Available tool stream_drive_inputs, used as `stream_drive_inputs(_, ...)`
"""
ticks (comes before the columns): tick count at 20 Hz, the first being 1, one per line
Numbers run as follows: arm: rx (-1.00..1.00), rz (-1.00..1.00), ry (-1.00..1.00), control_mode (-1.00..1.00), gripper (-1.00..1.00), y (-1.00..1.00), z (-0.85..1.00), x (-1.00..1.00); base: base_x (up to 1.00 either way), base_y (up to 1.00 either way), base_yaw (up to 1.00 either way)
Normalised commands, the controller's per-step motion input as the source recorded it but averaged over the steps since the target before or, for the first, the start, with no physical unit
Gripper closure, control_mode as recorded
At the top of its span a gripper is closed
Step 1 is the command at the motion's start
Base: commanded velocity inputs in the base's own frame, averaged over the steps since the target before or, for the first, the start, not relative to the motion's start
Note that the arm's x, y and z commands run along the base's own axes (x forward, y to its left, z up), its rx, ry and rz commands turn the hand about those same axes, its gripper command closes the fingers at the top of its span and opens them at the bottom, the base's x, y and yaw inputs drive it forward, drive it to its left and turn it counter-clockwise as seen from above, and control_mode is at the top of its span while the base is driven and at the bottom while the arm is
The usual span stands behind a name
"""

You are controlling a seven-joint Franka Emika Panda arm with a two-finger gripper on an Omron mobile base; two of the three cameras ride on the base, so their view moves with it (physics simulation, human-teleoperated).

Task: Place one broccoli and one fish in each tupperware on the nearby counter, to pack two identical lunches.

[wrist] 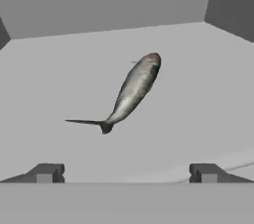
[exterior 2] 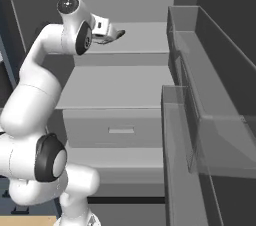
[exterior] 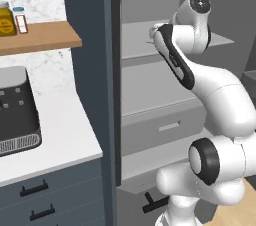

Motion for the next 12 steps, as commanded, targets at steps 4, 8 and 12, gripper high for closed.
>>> stream_drive_inputs(4, 0.02, 0.00, 0.19, -1.00, -1.00, 0.04, -0.03, 0.33, 0.00, 0.00, 0.00)
stream_drive_inputs(8, -0.03, -0.04, 0.33, -1.00, -1.00, -0.05, 0.00, 0.38, 0.00, 0.00, 0.00)
stream_drive_inputs(12, -0.09, -0.01, 0.32, -1.00, -1.00, 0.00, 0.00, 0.28, 0.00, 0.00, 0.00)
